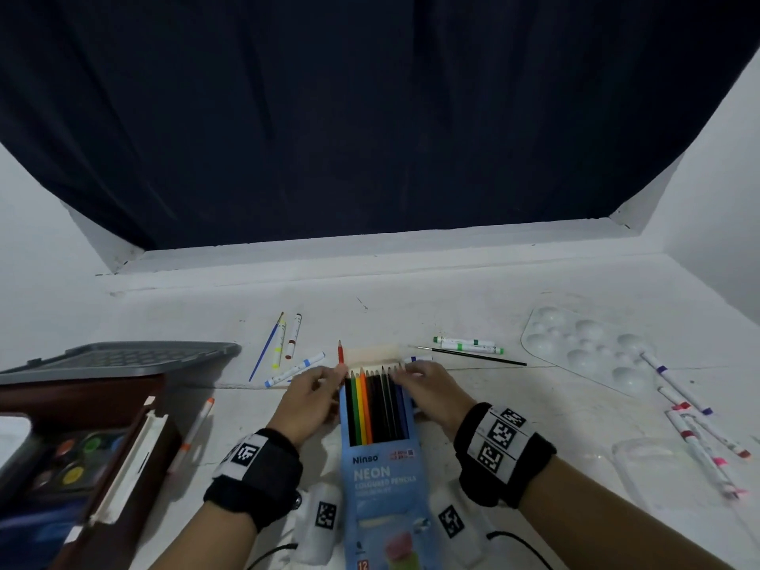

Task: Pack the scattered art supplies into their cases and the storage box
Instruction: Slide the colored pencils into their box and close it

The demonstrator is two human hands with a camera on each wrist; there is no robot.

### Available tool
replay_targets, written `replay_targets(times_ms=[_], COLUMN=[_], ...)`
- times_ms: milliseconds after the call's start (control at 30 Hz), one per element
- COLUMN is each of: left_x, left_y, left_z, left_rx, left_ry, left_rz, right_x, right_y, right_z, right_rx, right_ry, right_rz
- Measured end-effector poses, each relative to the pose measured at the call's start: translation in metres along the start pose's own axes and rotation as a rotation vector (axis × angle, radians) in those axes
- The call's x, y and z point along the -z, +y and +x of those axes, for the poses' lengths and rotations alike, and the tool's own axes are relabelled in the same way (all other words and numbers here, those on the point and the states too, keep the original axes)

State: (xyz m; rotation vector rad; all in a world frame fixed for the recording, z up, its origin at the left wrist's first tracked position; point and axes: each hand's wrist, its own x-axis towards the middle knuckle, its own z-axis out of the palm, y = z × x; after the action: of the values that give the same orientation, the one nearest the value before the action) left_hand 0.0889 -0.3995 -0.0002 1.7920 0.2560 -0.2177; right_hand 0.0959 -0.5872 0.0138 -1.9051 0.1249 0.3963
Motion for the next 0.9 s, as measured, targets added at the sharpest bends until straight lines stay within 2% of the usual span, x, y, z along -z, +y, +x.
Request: replay_targets(times_ms=[167, 267, 467, 600, 733, 900], left_x=[0.003, 0.002, 0.0, 0.003, 0.004, 0.007], left_y=[0.027, 0.046, 0.093, 0.113, 0.112, 0.103], left_z=[0.008, 0.006, -0.012, -0.037, -0.053, -0.054], left_rx=[-0.112, -0.171, -0.334, -0.498, -0.575, -0.657], left_ry=[0.072, 0.057, 0.049, 0.047, 0.07, 0.02], left_rz=[0.071, 0.073, 0.015, -0.003, -0.037, 0.015], right_x=[0.015, 0.022, 0.034, 0.042, 0.044, 0.045], right_y=[-0.015, -0.032, -0.054, -0.069, -0.073, -0.066], right_z=[-0.005, -0.014, -0.016, -0.027, -0.036, -0.041], right_rx=[-0.009, 0.03, 0.215, 0.363, 0.416, 0.45], right_ry=[-0.032, -0.07, 0.082, 0.067, 0.061, 0.046], right_rz=[0.243, 0.36, 0.363, 0.413, 0.46, 0.464])
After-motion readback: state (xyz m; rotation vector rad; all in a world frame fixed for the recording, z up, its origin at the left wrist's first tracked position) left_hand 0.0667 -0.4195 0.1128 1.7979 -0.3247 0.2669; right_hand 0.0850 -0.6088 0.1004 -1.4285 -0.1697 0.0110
